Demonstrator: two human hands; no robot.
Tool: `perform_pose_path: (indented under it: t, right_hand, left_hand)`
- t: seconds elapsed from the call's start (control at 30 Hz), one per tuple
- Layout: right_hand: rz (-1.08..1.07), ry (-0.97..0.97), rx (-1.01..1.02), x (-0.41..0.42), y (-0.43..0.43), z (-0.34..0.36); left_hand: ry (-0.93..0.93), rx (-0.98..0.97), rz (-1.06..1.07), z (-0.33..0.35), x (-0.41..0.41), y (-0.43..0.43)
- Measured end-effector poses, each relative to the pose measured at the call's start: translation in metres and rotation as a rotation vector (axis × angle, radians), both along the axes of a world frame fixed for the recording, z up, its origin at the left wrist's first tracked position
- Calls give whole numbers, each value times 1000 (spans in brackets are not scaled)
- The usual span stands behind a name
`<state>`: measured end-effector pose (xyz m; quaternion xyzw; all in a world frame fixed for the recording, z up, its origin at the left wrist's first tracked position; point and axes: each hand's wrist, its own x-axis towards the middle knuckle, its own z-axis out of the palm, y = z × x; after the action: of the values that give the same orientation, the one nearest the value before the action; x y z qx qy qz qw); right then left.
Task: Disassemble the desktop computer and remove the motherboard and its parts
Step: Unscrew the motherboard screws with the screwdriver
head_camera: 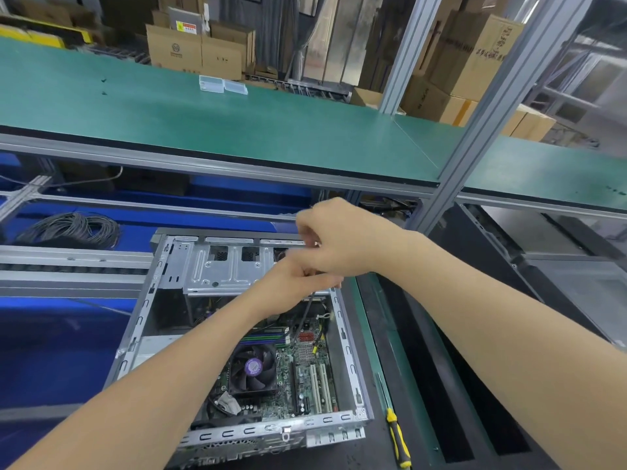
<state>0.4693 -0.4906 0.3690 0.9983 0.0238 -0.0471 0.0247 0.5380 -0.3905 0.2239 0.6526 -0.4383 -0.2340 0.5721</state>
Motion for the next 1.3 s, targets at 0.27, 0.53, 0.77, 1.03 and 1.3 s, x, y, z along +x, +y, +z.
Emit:
perform_pose_path:
  t: [0.27, 0.53, 0.77, 1.03, 1.3]
  right_hand:
    - [-128, 133, -297, 10, 4, -5]
    - [96, 258, -38, 2, -9, 19]
    - [107, 253, -47, 9, -7, 6]
    - [-289, 13, -232, 9, 4, 6]
    - [-7, 202, -130, 12, -6, 11]
  left_hand:
    - [13, 56, 46, -5, 2, -6]
    - [-8, 62, 33, 1, 6, 3]
    - [33, 41, -17, 2, 3, 4]
    - [-26, 63, 3, 1, 1, -2]
    - [17, 27, 40, -3, 7, 2]
